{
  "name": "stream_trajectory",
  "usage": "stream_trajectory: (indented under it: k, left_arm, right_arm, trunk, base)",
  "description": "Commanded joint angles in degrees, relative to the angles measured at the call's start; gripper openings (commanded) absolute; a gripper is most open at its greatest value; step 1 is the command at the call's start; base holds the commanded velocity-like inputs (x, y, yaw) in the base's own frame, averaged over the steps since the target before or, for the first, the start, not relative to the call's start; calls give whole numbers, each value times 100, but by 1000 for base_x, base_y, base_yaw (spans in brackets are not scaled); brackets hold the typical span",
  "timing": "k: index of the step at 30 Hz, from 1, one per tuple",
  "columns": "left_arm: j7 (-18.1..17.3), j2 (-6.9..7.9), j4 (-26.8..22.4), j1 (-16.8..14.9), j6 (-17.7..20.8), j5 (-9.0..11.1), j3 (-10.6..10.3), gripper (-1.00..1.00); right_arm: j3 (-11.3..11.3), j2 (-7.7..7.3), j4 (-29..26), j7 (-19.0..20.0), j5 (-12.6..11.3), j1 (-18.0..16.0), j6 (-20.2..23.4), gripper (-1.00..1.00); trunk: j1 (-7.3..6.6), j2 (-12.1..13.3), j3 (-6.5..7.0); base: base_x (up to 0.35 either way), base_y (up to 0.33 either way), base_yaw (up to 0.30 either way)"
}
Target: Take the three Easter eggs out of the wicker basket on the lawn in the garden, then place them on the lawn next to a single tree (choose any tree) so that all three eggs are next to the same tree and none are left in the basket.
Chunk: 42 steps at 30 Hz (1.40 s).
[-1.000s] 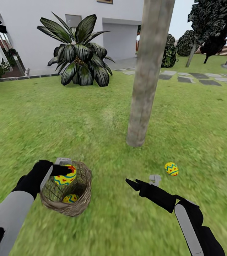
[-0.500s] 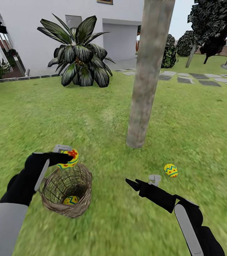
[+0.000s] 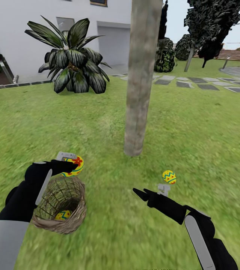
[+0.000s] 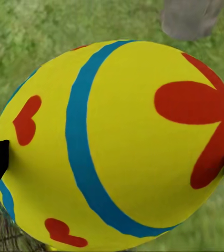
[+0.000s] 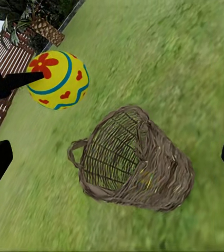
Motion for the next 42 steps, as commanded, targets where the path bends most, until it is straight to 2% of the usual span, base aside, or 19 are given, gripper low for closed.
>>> stream_trajectory:
  k: [1, 6, 19, 25, 33, 37, 42]
  left_arm:
    - [19, 2, -8, -2, 26, -14, -8, -100]
    - [325, -8, -10, 0, 9, -6, -21, -100]
    - [396, -10, 2, 0, -3, -26, -48, -100]
    - [892, -18, 43, 1, -3, -21, -58, -100]
    - [1056, -26, 117, -6, -3, -59, -66, -100]
    - [1064, -28, 420, -8, -9, -58, -63, -100]
    - [1234, -35, 1255, -15, -34, -35, -51, -100]
  right_arm:
    - [-4, 0, 0, 6, -26, -5, 40, 100]
    - [-15, 0, 0, 6, -26, -5, 40, 100]
    - [-36, 0, 0, 6, -26, -5, 39, 100]
    - [-46, 0, 0, 6, -26, -5, 40, 100]
    - [-55, -5, 0, 6, -26, -5, 40, 100]
    - [-56, -8, 0, 6, -26, -5, 40, 100]
    - [-63, -9, 0, 6, -26, -5, 41, 100]
  trunk:
    - [0, -2, 1]
    - [0, -2, 32]
    - [0, -2, 116]
    - [0, -2, 156]
    - [0, -2, 208]
    - [0, -2, 233]
    - [0, -2, 261]
  base:
    - [-3, -279, -235]
    - [-1, -284, -229]
    - [0, -302, -221]
    - [0, -317, -218]
    - [0, -317, -202]
    - [0, -317, -183]
    - [80, -313, -163]
